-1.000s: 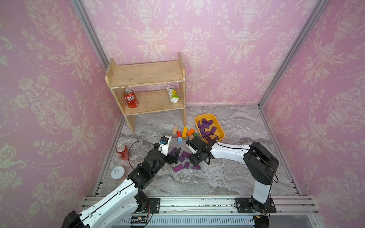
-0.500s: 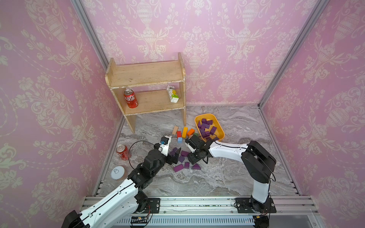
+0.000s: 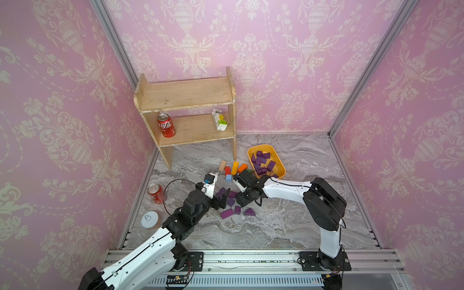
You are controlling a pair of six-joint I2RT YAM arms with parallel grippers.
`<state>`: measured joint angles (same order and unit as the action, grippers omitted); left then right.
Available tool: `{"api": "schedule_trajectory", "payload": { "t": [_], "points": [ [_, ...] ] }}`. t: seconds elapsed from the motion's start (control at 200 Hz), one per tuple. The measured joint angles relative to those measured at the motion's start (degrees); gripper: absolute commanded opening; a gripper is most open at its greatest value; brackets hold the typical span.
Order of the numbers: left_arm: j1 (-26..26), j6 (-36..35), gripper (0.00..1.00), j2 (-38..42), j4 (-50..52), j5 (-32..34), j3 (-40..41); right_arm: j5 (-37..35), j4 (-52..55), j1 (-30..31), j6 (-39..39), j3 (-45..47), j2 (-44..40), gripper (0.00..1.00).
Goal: Pick purple bricks into the storage bin
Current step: Pick up the building block from the center of the board.
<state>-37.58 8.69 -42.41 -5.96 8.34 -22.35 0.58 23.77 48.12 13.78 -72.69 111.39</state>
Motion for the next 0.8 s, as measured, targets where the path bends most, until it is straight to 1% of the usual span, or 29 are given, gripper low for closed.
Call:
{"api": "schedule_trajectory", "payload": {
  "t": [0.23, 0.4, 0.706, 0.801],
  "points": [
    [0.02, -0.04, 0.99, -0.83, 0.17, 0.00, -0.46, 0.04, 0.96, 0.00, -0.02, -0.94, 0.48, 0.77],
    [0.04, -0.24, 0.99, -1.01, 0.96, 0.02, -1.55, -0.11, 1.03, 0.00, 0.02, -1.62, 0.96, 0.77],
    [0.04, -0.26, 0.99, -1.09, 1.49, 0.00, -2.19, -1.95, 1.33, -0.02, 0.46, -3.65, 2.60, 0.68],
    [0.04, -0.26, 0.99, -1.09, 1.44, 0.00, -2.47, -2.34, 1.68, -0.02, 0.98, -3.98, 2.78, 0.63]
  ]
}}
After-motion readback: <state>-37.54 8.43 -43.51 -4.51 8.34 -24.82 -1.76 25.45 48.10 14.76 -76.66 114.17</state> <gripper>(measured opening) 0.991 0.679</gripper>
